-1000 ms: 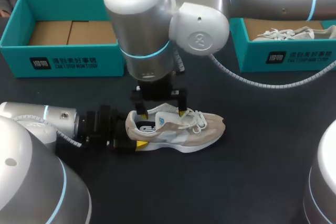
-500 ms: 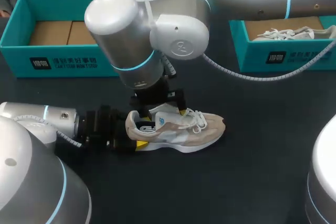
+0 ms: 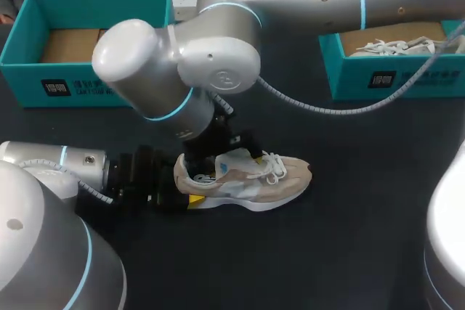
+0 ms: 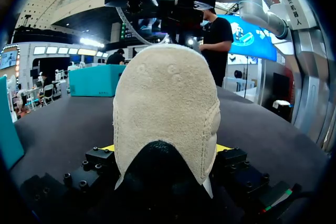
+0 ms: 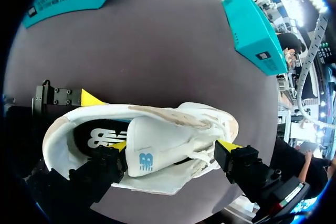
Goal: Take the shoe out of the shoebox, open the shoe tongue, remove and reinsert the insole, then place the shoe into the shoebox
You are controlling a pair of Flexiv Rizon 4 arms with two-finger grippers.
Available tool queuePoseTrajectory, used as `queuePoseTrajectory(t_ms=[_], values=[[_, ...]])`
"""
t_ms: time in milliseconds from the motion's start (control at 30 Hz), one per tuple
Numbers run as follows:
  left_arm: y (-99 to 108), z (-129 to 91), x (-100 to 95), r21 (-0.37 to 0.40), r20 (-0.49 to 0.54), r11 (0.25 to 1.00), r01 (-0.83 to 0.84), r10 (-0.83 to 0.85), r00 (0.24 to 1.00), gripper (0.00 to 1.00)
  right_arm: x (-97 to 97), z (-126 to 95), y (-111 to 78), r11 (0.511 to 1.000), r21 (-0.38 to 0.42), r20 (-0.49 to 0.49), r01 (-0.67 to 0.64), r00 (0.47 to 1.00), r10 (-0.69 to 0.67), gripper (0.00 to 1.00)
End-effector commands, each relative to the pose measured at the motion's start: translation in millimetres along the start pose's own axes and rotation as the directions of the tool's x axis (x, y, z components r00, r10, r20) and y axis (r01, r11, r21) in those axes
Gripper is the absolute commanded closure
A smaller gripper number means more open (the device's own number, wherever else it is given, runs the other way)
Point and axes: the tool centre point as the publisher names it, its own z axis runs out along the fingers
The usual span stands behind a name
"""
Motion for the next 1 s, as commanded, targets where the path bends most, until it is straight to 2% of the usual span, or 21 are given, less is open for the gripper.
queuePoseTrajectory(t_ms=[33,233,333,400,433,467,500,600,633,667,733,900,933,1000], values=[[4,0,1.6,-0.003,0.000,1.000,0.000,0.000,1.000,1.00,7.4,4,-1.1,0.815,-0.047,0.173,-0.578,0.799,0.576,0.00],[4,0,1.6,-0.003,0.000,1.000,0.000,0.000,1.000,1.00,-5.1,7,-2.4,0.792,-0.022,0.174,-0.610,0.778,0.604,0.01],[4,0,1.6,-0.003,0.000,1.000,0.000,0.000,1.000,1.00,-13.3,1,-4.2,0.781,-0.025,0.160,-0.625,0.768,0.620,0.17],[4,0,1.6,-0.003,0.000,1.000,0.000,0.000,1.000,1.00,-16.8,-3,-4.9,0.778,-0.025,0.146,-0.627,0.768,0.624,0.22],[4,0,1.6,-0.003,0.000,1.000,0.000,0.000,1.000,1.00,-18.5,-6,-5.0,0.778,-0.024,0.143,-0.628,0.768,0.624,0.39],[4,0,1.6,-0.003,0.000,1.000,0.000,0.000,1.000,1.00,-20.2,-8,-5.3,0.778,-0.025,0.138,-0.628,0.768,0.625,0.49],[4,0,1.6,-0.003,0.000,1.000,0.000,0.000,1.000,1.00,-21.8,-10,-5.5,0.776,-0.026,0.124,-0.631,0.768,0.628,0.51],[4,0,1.6,-0.003,0.000,1.000,0.000,0.000,1.000,1.00,-26.5,-14,-5.9,0.766,-0.005,0.075,-0.643,0.764,0.641,0.75],[4,0,1.6,-0.003,0.000,1.000,0.000,0.000,1.000,1.00,-28.3,-15,-6.2,0.759,0.002,0.066,-0.651,0.758,0.649,0.92],[4,0,1.6,-0.003,0.000,1.000,0.000,0.000,1.000,1.00,-29.3,-16,-6.2,0.763,0.012,0.049,-0.646,0.763,0.645,1.00],[4,0,1.6,-0.003,0.000,1.000,0.000,0.000,1.000,1.00,-31.2,-19,-5.1,0.767,0.020,0.046,-0.641,0.767,0.640,1.00],[4,0,1.6,-0.003,0.000,1.000,0.000,0.000,1.000,1.00,-36.2,-28,0.6,0.789,0.082,-0.047,-0.609,0.788,0.614,1.00],[4,0,1.6,-0.003,0.000,1.000,0.000,0.000,1.000,1.00,-38.4,-29,1.8,0.810,0.105,-0.066,-0.577,0.809,0.585,1.00],[4,0,1.6,-0.003,0.000,1.000,0.000,0.000,1.000,1.00,-43.8,-28,4.1,0.817,0.104,-0.097,-0.567,0.812,0.576,1.00]])
